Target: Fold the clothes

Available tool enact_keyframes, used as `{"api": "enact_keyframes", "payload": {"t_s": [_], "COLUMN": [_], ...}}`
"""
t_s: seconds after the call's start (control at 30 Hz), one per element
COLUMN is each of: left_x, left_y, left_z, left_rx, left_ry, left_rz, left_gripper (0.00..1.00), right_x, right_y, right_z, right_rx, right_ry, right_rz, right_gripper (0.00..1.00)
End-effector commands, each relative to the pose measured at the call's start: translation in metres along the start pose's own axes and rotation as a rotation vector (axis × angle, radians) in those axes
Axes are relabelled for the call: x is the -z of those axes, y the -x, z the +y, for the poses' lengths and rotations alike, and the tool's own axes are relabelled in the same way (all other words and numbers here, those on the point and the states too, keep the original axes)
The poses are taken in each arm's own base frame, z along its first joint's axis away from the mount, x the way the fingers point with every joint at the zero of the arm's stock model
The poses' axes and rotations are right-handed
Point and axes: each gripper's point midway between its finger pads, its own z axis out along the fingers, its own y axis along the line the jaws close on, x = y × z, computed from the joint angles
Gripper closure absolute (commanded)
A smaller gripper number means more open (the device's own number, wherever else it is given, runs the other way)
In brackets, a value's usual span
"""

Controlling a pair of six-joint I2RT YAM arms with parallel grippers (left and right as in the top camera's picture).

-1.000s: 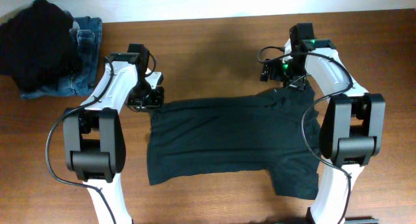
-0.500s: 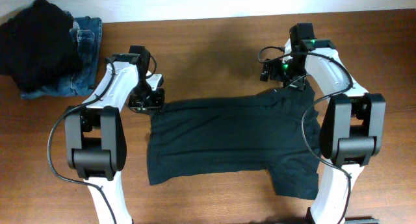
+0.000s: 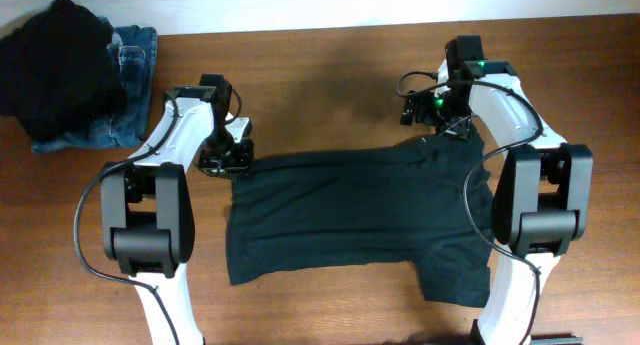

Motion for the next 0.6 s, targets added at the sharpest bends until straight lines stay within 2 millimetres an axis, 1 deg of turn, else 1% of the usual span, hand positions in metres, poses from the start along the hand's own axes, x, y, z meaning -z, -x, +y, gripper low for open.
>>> {"api": "enact_keyframes", "payload": {"t_s": [0.0,0.1,0.13,0.17,0.23,0.43,0.57], "left_x": [-0.0059,-0.0059,-0.0058,-0.0058,-0.0058,-0.0055,-0.0039], "left_y": [-0.0032,-0.0038,-0.0042,-0.0044,-0.0047,-0.0052,-0.0106], "left_z": [-0.0035,-0.0035,-0.0035,-0.0035,-0.0034,-0.0024,-0.0027], "left_rx": [0.009,0.010,0.010,0.010,0.011,0.012,0.016], "left_ry": [-0.027,-0.027,-0.027,-0.027,-0.027,-0.023,-0.023], "left_rz": [0.017,0.019,0.020,0.022,0.023,0.024,0.048], "left_gripper": [0.77,0.82,0.86,0.92,0.99,0.99,0.99], "right_x": [-0.0031,-0.0031,-0.0031,-0.0031,-0.0031,-0.0031,-0.0031], "right_y": [-0.0027,-0.0028,-0.0028,-0.0028,-0.0028,-0.0028,-0.0027], "right_z": [-0.0007,-0.0007,-0.0007,-0.0007,-0.0007,-0.0008,-0.0008], "right_rx": [-0.001,-0.001,-0.001,-0.001,-0.001,-0.001,-0.001], "right_ry": [-0.014,-0.014,-0.014,-0.014,-0.014,-0.014,-0.014], "right_rz": [0.008,0.008,0.008,0.008,0.008,0.008,0.008], "right_gripper": [0.01,0.01,0.01,0.01,0.01,0.01,0.01]}}
